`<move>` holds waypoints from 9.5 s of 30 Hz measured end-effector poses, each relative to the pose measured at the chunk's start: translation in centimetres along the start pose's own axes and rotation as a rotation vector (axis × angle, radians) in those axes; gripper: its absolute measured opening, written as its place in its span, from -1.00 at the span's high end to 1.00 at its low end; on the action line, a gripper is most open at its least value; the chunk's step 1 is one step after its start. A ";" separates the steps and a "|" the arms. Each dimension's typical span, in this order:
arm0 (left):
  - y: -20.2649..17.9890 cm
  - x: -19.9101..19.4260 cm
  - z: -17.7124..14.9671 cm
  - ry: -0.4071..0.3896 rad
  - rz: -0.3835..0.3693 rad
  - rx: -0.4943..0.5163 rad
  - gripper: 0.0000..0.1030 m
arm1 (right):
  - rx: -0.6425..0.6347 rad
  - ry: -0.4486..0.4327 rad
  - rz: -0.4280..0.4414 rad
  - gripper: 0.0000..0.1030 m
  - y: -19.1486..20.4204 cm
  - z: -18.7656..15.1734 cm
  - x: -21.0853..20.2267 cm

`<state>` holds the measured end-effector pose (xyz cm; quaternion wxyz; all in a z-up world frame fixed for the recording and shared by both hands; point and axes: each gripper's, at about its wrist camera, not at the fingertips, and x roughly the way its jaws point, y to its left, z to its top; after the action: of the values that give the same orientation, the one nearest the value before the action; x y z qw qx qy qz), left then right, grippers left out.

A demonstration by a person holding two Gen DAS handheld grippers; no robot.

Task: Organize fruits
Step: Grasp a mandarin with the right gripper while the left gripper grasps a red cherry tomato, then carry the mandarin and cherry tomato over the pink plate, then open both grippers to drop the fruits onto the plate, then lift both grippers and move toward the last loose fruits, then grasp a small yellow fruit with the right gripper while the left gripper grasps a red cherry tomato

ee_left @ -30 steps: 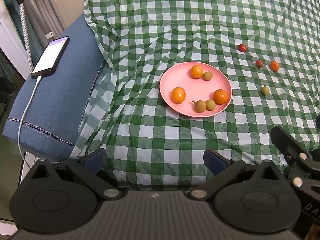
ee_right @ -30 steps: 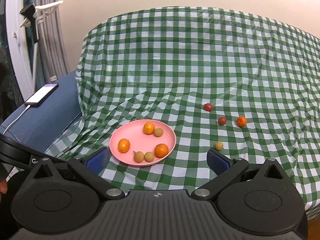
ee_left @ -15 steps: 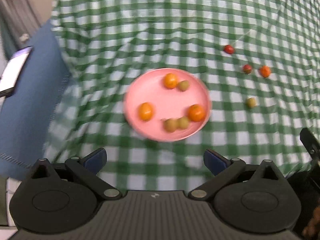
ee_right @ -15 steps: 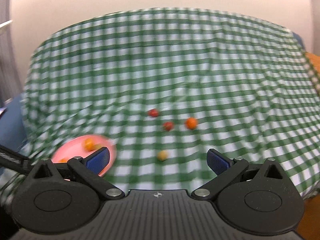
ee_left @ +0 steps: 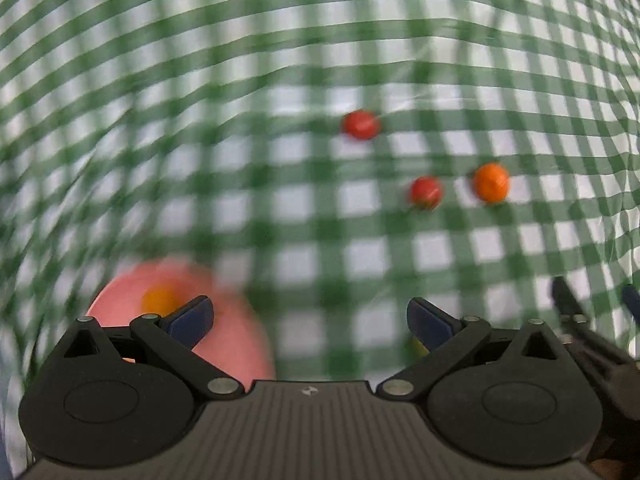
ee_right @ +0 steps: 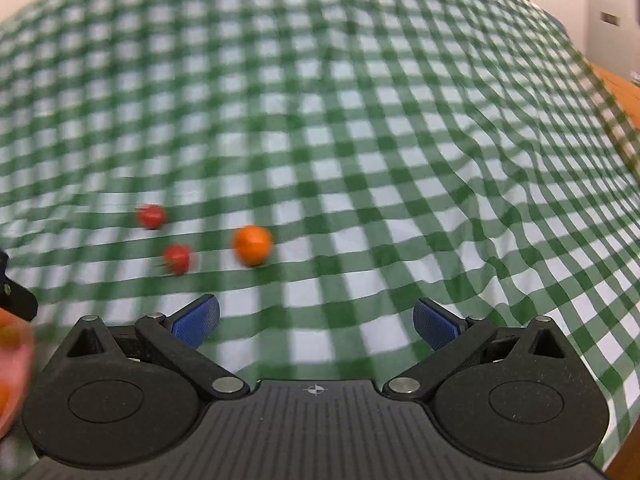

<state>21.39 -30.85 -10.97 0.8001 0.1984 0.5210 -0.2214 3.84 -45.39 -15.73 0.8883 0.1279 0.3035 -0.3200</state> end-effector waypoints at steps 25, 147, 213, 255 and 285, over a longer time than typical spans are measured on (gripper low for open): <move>-3.2 12.4 8.5 0.052 -0.052 0.107 -0.70 | -0.167 0.004 0.088 -0.96 5.3 1.3 12.6; 20.8 -11.1 -17.8 -0.121 -0.007 -0.285 0.36 | -0.332 0.019 0.486 0.29 17.6 -5.3 -21.1; 14.1 -51.2 -22.4 -0.476 -0.003 -0.061 -1.00 | -0.110 -0.179 0.386 -0.67 7.6 -1.2 -34.5; 15.6 -32.1 -9.5 -0.228 0.083 -0.180 -1.00 | -0.073 -0.055 0.293 -0.76 7.3 -2.3 -20.5; 1.3 11.1 12.0 -0.090 -0.024 0.027 -1.00 | 0.044 0.029 -0.165 0.48 2.4 -1.3 5.8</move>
<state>35.07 -38.06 -16.56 0.8172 0.1927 0.4839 -0.2468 8.35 -45.85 -20.22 0.8514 0.1266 0.3189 -0.3966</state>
